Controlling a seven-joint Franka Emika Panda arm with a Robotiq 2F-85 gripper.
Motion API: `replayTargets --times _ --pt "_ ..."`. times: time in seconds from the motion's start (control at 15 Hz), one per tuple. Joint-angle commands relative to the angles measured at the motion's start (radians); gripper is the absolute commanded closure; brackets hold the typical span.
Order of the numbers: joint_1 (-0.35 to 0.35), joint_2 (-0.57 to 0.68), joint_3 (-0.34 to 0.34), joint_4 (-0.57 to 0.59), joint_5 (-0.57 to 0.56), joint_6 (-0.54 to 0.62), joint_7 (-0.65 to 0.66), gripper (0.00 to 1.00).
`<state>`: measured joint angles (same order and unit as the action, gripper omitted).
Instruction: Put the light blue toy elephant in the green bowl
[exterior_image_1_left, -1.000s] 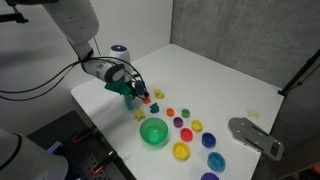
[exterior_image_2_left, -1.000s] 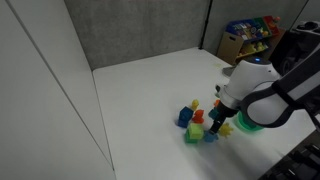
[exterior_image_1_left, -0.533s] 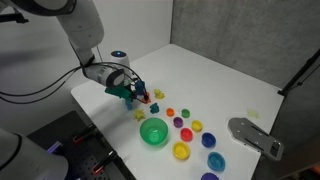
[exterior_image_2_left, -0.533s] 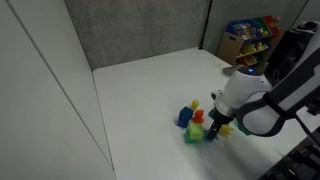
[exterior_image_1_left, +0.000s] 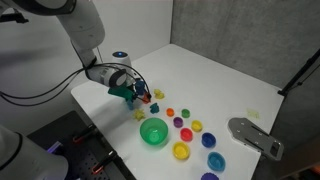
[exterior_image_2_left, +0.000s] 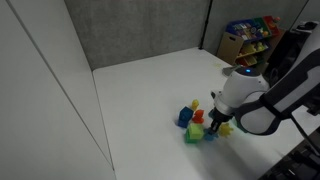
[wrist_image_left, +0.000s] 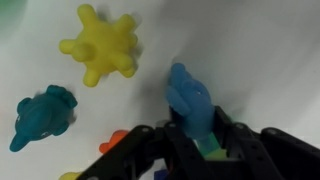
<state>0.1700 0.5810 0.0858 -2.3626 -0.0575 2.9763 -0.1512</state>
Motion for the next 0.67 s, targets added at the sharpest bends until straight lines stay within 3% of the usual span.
replayTargets --times 0.0,0.47,0.6 --pt "0.013 -0.020 -0.031 0.009 -0.021 -0.006 0.048 0.91" --pt "-0.105 -0.116 0.014 -0.004 0.034 -0.069 0.049 0.90" --pt "-0.111 -0.143 -0.015 -0.006 0.033 -0.086 0.068 0.90"
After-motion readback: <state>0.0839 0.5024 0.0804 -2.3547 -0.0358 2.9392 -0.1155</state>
